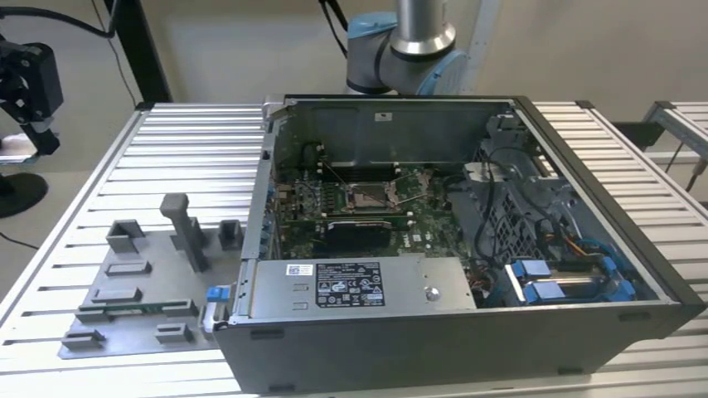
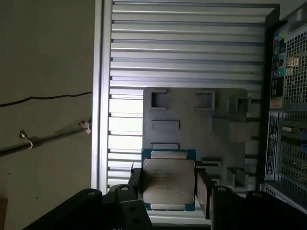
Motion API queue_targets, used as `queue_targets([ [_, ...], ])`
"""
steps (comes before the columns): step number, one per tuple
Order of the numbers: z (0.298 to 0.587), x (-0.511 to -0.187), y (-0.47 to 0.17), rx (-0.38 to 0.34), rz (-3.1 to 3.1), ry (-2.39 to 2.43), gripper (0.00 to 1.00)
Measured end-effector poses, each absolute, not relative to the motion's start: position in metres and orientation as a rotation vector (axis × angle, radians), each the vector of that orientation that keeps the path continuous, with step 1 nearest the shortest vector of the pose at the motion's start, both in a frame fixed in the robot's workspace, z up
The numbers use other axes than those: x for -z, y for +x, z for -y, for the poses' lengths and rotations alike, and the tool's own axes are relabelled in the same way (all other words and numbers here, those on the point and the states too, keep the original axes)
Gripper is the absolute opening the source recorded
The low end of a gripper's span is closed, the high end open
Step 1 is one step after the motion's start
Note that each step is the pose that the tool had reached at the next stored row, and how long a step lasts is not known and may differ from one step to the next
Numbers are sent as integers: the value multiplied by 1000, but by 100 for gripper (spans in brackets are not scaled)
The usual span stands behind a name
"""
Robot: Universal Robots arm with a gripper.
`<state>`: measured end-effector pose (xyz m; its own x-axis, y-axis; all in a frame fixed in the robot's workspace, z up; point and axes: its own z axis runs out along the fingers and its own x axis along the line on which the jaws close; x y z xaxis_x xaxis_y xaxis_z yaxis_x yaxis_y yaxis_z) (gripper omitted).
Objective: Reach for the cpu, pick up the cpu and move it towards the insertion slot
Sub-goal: 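Pick up the cpu and move it towards the insertion slot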
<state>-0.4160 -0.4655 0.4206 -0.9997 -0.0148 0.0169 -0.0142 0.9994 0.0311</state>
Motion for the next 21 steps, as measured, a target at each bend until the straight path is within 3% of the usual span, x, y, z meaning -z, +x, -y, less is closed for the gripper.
queue_targets([
  [21, 465, -421, -339, 49, 3124, 23, 0],
])
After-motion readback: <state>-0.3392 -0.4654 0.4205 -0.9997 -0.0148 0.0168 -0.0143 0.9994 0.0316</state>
